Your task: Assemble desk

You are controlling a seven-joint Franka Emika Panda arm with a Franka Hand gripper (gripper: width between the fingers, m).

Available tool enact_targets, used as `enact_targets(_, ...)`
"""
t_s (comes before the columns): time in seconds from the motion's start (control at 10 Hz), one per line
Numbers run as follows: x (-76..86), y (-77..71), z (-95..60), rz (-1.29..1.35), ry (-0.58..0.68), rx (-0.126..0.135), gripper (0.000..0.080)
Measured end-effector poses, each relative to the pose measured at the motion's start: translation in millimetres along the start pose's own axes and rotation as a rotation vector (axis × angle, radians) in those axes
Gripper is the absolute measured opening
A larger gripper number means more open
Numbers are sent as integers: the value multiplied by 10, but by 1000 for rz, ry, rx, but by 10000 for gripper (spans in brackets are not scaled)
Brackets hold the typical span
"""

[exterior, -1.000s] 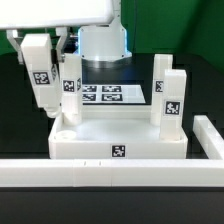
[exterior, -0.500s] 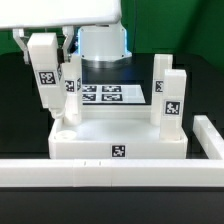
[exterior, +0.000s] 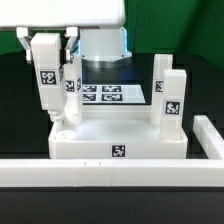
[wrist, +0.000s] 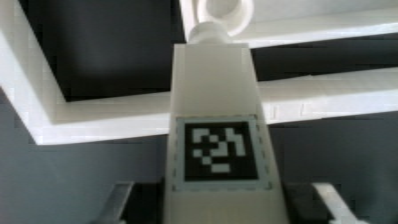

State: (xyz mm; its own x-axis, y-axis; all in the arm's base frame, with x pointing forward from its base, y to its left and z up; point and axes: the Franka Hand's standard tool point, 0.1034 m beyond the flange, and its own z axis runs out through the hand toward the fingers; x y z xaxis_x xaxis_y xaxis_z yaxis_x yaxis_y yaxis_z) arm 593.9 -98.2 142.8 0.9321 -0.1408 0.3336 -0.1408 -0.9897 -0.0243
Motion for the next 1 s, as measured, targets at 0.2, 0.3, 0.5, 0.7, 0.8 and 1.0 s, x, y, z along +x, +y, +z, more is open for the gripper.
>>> enact_targets(0.2,-8,8,5,1,-2,0,291)
enact_targets(0.3,-17,2,11,1,-4,0,291)
enact_targets(0.5,-35,-38,52,-12,46,-31,291)
enact_targets(0.7,-49,-20,63,-8,40,-31,291)
enact_targets(0.8,-19,39,41,-22,96,-64,291)
enact_targets(1.0,-59,-19,42,-9,80,-51,291)
